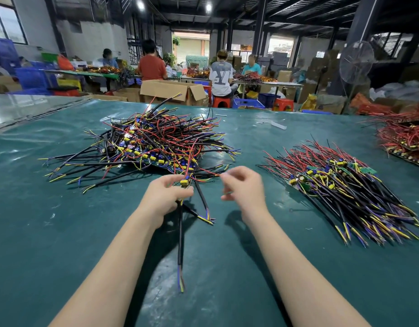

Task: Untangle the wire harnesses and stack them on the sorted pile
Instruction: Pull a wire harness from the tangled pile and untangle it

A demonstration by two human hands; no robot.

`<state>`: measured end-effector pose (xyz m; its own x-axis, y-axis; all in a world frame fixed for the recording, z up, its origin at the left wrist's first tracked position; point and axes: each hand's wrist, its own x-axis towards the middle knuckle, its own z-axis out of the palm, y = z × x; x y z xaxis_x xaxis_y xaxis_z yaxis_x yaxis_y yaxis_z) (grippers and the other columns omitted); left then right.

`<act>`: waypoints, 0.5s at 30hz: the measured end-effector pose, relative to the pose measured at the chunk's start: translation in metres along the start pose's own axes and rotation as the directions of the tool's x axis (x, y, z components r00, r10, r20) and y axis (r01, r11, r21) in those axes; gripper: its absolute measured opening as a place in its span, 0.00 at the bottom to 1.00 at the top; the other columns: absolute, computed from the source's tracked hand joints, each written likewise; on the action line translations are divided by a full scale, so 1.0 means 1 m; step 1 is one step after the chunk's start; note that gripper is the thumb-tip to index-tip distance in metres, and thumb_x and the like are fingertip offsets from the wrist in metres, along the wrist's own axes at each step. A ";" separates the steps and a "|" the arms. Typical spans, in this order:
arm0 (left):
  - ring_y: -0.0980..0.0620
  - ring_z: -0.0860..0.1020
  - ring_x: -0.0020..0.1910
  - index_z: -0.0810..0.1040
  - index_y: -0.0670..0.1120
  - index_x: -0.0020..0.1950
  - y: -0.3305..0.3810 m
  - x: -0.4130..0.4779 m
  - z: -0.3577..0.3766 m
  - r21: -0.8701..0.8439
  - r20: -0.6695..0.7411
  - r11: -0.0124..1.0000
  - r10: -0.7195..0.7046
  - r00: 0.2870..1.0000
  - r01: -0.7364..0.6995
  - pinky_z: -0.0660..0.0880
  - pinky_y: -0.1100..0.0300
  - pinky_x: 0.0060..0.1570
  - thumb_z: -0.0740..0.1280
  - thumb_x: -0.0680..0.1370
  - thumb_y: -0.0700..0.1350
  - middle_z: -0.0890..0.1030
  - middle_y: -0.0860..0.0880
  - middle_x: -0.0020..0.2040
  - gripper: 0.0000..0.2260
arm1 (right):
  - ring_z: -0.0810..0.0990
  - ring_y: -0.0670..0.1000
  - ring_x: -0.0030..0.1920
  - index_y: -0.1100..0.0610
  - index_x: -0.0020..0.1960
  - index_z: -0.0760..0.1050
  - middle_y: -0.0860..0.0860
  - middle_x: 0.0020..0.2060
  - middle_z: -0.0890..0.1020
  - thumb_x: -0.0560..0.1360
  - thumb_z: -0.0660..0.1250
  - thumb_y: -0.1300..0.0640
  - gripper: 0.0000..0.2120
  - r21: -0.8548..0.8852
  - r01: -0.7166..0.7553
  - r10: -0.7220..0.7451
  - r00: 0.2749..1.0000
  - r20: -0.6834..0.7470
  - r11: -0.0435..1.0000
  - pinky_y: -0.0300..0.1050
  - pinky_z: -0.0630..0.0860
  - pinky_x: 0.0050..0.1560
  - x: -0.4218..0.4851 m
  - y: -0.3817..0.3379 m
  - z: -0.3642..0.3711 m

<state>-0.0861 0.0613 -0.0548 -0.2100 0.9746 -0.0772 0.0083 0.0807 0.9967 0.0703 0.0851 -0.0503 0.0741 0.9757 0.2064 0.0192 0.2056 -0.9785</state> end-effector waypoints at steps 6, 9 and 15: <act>0.57 0.81 0.32 0.71 0.46 0.60 0.001 -0.010 0.020 -0.104 0.279 0.994 0.065 0.958 -0.037 0.78 0.65 0.36 0.61 0.72 0.23 0.80 0.46 0.42 0.23 | 0.76 0.49 0.36 0.58 0.42 0.80 0.49 0.32 0.79 0.69 0.71 0.59 0.03 -0.379 0.167 -0.143 0.986 0.090 0.910 0.43 0.75 0.42 -0.011 0.000 0.015; 0.56 0.82 0.36 0.71 0.48 0.58 -0.004 -0.013 0.023 -0.063 0.341 0.993 0.114 0.933 -0.098 0.78 0.65 0.37 0.60 0.72 0.23 0.81 0.47 0.46 0.24 | 0.76 0.51 0.36 0.54 0.39 0.77 0.48 0.30 0.76 0.68 0.72 0.57 0.04 -0.432 0.133 -0.131 0.991 0.036 0.892 0.44 0.73 0.42 -0.010 -0.001 0.013; 0.50 0.75 0.33 0.71 0.59 0.54 -0.007 -0.013 0.032 0.091 0.376 0.957 0.223 0.899 -0.275 0.76 0.60 0.37 0.66 0.71 0.26 0.83 0.57 0.41 0.27 | 0.80 0.57 0.41 0.51 0.31 0.68 0.54 0.34 0.79 0.68 0.69 0.59 0.11 -0.461 0.048 -0.064 0.998 -0.019 0.886 0.47 0.75 0.45 -0.001 -0.002 0.003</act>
<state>-0.0519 0.0551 -0.0618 0.1804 0.9730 0.1437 0.1543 -0.1723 0.9729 0.0668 0.0835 -0.0484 0.0911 0.9589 0.2687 0.4802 0.1941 -0.8554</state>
